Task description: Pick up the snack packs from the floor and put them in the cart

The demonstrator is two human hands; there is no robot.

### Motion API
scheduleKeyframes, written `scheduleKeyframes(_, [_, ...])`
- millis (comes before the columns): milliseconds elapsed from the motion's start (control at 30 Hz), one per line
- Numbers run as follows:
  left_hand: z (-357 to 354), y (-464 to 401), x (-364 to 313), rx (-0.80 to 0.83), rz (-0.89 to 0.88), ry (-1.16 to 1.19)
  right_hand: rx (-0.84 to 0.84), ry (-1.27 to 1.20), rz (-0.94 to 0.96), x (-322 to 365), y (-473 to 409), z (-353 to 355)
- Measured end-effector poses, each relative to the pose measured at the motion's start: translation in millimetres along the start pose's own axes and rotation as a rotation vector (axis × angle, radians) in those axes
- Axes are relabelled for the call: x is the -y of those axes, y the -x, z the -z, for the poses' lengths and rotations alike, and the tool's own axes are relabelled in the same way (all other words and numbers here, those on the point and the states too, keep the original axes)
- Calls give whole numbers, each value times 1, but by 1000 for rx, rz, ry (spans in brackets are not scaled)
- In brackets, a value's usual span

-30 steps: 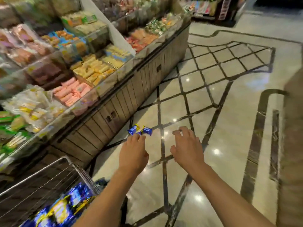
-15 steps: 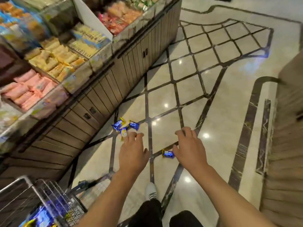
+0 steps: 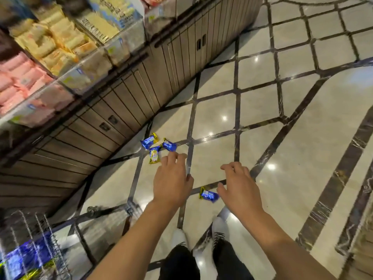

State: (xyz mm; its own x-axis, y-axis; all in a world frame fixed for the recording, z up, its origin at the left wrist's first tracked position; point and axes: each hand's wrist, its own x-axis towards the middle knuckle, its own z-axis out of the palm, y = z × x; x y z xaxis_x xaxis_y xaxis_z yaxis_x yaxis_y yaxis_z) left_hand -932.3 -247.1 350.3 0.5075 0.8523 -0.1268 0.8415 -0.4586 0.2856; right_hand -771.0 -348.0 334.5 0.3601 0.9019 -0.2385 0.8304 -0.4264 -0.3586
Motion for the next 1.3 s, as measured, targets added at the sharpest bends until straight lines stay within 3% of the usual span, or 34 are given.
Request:
scheduleKeyframes(167, [-127, -29, 18, 47, 27, 29, 82, 14, 9, -61, -46, -100])
scheduleKeyframes(533, [-482, -103, 151, 55, 41, 95, 292, 140, 154, -195, -144, -471])
scheduleKeyframes(667, [-570, -118, 190, 79, -48, 54, 464, 275, 245, -229, -168, -568])
scheduleKeyframes(767, [-605, -130, 209, 64, -55, 38, 499, 377, 317, -245, -183, -609])
scheduleKeyframes(933, [-621, -140, 209, 58, -62, 56, 511, 445, 322, -252, -193, -640])
scheduleKeyframes(1033, [-598, -143, 208, 57, -17, 87, 462, 370, 292, -240, -201, -618])
scheduleKeyframes(1167, [-523, -146, 201, 50, 96, 95, 345, 221, 275, -198, -214, -527])
scheduleKeyframes(1300, [-387, -134, 170, 18, 167, 115, 264, 99, 257, -127, -205, -373])
